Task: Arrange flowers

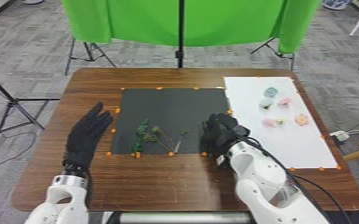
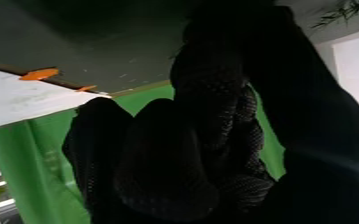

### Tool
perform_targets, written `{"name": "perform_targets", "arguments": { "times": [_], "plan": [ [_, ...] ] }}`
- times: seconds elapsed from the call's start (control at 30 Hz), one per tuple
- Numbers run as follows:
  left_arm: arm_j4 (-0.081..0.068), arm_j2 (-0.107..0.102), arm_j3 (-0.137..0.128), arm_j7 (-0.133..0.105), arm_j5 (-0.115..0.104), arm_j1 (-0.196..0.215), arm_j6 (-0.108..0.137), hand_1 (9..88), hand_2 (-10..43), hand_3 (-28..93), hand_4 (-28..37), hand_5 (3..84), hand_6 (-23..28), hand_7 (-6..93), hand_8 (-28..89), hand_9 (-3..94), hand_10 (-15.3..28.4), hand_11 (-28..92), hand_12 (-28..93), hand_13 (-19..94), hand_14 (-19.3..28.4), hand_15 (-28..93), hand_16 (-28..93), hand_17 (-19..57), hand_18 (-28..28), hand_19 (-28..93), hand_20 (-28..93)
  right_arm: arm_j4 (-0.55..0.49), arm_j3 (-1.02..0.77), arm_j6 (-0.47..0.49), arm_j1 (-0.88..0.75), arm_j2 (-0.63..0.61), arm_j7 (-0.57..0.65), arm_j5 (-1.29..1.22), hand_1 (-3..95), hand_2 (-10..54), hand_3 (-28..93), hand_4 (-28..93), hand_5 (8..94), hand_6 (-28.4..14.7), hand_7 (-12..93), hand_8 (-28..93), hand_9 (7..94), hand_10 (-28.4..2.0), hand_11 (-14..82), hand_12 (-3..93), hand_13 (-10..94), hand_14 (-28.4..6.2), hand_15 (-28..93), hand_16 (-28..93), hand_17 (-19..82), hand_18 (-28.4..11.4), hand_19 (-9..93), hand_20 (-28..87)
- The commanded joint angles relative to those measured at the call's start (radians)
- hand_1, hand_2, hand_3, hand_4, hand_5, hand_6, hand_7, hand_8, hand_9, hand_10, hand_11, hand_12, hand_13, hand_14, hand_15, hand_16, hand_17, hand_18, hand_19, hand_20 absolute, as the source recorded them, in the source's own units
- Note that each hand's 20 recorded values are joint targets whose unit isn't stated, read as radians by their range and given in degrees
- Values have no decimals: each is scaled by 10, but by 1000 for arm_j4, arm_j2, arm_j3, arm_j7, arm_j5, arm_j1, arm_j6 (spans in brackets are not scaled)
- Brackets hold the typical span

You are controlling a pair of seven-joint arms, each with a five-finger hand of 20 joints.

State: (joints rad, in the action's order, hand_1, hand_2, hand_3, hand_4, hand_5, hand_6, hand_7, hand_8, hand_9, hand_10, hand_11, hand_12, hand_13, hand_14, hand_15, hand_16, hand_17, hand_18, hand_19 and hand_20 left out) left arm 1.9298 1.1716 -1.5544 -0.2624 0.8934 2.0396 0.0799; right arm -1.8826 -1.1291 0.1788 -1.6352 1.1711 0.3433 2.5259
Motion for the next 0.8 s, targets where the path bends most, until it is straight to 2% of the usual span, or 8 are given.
{"name": "perform_targets", "arguments": {
  "times": [0.03, 0.23, 0.3, 0.37, 0.4, 0.5, 0.53, 0.8],
  "plan": [
    [-7, 5, -2, 9, 8, 3, -10, 187, -46, 680, -235, 390, 40, 25, -46, 389, 124, 93, 108, 314, 151, 82, 13, 57, 104, 14, 178, 6, -4, -3, -6, 8, -19, 17, 500, -95, 465, -39, 778, -23, 398, 131, 867, -104, 545, 245, 930, -21, 677, 322, 711, -98, 932, 649],
    [-8, 6, -2, -1, 10, 3, -6, 187, -47, 681, -234, 390, 39, 25, -46, 388, 124, 92, 109, 314, 151, 82, 14, 56, 104, 14, 178, -2, -15, -11, -1, 4, -25, 9, 455, -95, 514, -78, 777, -23, 389, 104, 865, -106, 544, 245, 929, -21, 675, 323, 710, -99, 932, 646],
    [-4, 6, -3, -6, 15, 7, 2, 187, -48, 681, -235, 389, 39, 25, -46, 388, 124, 91, 109, 314, 152, 82, 14, 56, 105, 14, 178, -9, -19, -17, 1, 3, -25, 5, 425, -95, 547, -104, 777, -22, 396, 36, 865, -106, 543, 245, 929, -22, 674, 322, 709, -98, 932, 644],
    [6, 7, -11, -6, 41, 11, 8, 187, -48, 681, -235, 389, 38, 25, -45, 388, 124, 91, 109, 313, 152, 81, 14, 55, 105, 14, 177, -15, -24, -17, 8, 4, -25, 7, 403, -95, 568, -119, 779, -21, 415, -88, 865, -107, 543, 245, 929, -23, 673, 323, 709, -99, 932, 644],
    [16, 7, -19, 1, 67, 13, 9, 187, -48, 681, -235, 389, 38, 26, -45, 388, 123, 91, 109, 312, 152, 81, 14, 54, 105, 14, 177, -20, -27, -27, 9, 3, -23, 5, 397, -95, 569, -121, 780, -21, 418, -108, 865, -107, 543, 244, 929, -23, 673, 323, 709, -98, 932, 644],
    [31, 2, -35, 8, 124, 12, 11, 188, -47, 678, -236, 389, 38, 26, -46, 387, 123, 92, 110, 305, 153, 80, 18, 46, 109, 12, 176, -34, -37, -20, 17, 4, -12, -12, 384, -95, 567, -125, 781, -24, 416, -117, 865, -109, 540, 244, 929, -22, 671, 321, 710, -99, 932, 642],
    [34, -1, -37, 7, 128, 11, 11, 188, -48, 680, -235, 389, 38, 26, -46, 387, 123, 91, 110, 304, 154, 80, 19, 43, 111, 11, 176, -38, -40, -27, 18, 1, -14, -4, 383, -95, 566, -126, 781, -24, 416, -117, 866, -109, 539, 244, 928, -21, 670, 321, 710, -99, 932, 641],
    [42, -2, -45, 9, 112, 20, 9, 192, -44, 674, -236, 388, 38, 26, -46, 385, 122, 91, 111, 302, 154, 77, 24, 41, 114, 11, 176, -144, -138, -38, 40, -27, 39, -88, 363, -95, 553, -124, 784, -30, 403, -116, 867, -114, 526, 242, 929, -23, 660, 320, 708, -97, 932, 632]
  ]
}}
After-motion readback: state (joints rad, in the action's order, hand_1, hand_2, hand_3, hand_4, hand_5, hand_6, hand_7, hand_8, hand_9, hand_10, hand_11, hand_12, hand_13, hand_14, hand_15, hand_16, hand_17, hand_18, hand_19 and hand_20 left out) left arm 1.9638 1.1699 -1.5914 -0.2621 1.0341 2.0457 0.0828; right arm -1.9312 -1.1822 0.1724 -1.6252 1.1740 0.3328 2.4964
